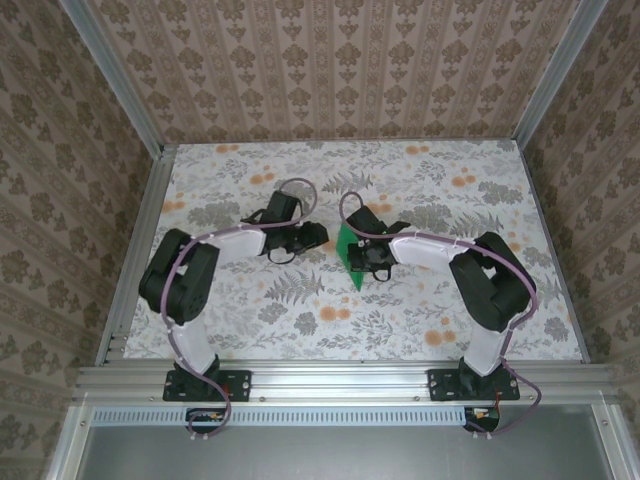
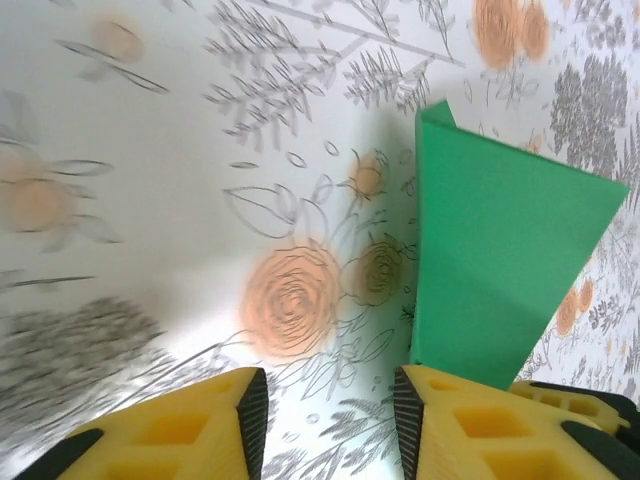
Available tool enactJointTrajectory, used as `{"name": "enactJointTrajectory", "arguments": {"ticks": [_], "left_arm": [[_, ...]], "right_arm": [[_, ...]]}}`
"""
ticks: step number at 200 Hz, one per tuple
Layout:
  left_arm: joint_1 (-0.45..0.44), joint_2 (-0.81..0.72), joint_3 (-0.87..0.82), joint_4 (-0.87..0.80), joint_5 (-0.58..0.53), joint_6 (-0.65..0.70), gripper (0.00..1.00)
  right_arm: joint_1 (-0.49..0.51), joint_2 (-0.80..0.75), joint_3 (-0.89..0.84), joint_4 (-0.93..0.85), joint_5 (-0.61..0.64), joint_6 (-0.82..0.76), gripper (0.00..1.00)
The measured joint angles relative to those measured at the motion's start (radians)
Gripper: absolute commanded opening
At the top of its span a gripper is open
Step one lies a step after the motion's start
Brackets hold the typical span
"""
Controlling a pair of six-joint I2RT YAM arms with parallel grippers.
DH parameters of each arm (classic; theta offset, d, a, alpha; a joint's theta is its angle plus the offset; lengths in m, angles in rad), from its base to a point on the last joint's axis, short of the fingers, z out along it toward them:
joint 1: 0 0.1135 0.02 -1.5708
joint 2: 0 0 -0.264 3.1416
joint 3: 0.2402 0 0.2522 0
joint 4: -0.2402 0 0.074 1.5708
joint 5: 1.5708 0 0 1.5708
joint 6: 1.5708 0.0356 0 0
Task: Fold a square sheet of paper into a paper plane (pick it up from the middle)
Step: Move the paper plane to the center of the table.
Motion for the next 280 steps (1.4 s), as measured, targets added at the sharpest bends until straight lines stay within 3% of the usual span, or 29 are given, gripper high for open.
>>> {"name": "enactJointTrajectory", "arguments": {"ticks": [53, 105, 161, 233, 280], "left_arm": [[0.078, -0.172, -0.071, -0.085, -0.086, 0.025, 0.52], [0.126, -0.243, -0.110, -0.189, -0.171, 0.051, 0.71], [0.176, -0.328, -0.113, -0.349, -0.315, 0.078, 0.92], [0.250, -0.444, -0.214, -0.425, -0.386, 0.083, 0.99], [0.262, -0.471, -0.223, -0.440, -0.391, 0.089, 1.00]], "right_arm": [[0.021, 0.039, 0.047, -0.030, 0.032, 0.000, 0.24], [0.037, 0.067, 0.076, -0.061, 0.063, -0.002, 0.11], [0.039, 0.089, 0.213, -0.129, 0.119, -0.043, 0.08], [0.013, 0.313, 0.564, -0.210, 0.151, -0.102, 0.09], [-0.006, 0.415, 0.660, -0.254, 0.166, -0.121, 0.10]]}}
